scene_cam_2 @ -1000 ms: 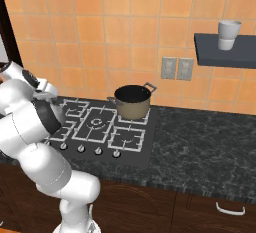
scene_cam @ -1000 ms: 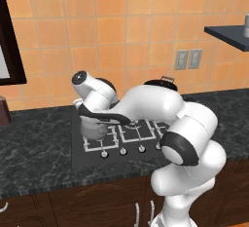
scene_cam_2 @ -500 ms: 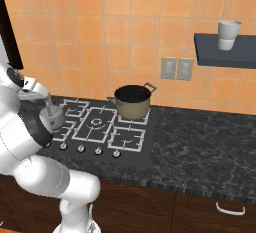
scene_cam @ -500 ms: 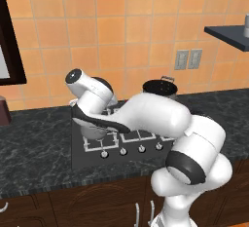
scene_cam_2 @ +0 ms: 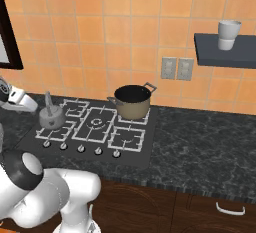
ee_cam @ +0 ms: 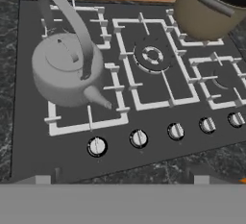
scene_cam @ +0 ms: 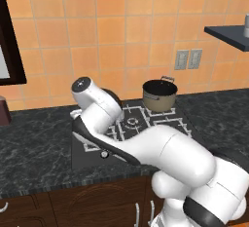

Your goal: Pick the kettle from the counter and place it on a stove burner. Then turn the burner on.

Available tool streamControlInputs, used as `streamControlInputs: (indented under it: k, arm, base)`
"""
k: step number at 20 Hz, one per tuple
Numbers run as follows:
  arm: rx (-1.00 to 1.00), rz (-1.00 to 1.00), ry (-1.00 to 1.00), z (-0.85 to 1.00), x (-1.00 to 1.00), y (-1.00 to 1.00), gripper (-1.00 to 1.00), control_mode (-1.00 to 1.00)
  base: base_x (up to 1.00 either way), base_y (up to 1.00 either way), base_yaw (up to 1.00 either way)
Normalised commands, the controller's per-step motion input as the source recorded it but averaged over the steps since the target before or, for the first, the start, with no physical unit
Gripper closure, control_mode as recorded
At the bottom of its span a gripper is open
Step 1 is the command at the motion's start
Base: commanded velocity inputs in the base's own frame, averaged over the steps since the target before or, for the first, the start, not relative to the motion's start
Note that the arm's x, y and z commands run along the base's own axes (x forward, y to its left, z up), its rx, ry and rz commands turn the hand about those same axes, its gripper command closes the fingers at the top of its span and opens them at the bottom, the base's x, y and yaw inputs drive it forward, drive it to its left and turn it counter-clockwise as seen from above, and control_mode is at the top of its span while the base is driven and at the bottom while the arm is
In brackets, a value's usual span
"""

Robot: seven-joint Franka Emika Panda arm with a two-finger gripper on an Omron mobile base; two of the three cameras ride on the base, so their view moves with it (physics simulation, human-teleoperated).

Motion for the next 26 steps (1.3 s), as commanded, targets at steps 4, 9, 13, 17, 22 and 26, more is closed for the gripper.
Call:
streamControlInputs:
  k: [4, 9, 13, 17, 22, 26]
  arm:
    - [0.10, 0.00, 0.01, -0.13, -0.52, -0.06, -1.00, -1.00]
    - [0.09, 0.00, 0.01, -0.14, -0.45, -0.04, -1.00, -1.00]
    - [0.01, 0.00, 0.15, -0.01, -0.06, -0.04, -1.00, -1.00]
    - [0.00, 0.00, 0.11, -0.09, 0.00, -0.06, -1.00, -1.00]
    - [-0.01, 0.00, 0.03, -0.35, 0.00, -0.01, -1.00, -1.00]
    - [0.00, 0.00, 0.11, -0.40, 0.00, 0.00, -1.00, -1.00]
  base:
    - [0.00, 0.00, 0.00]
    - [0.00, 0.00, 0.00]
    - [0.00, 0.00, 0.00]
    - [0.00, 0.00, 0.00]
    - [0.00, 0.00, 0.00]
    - [0.00, 0.00, 0.00]
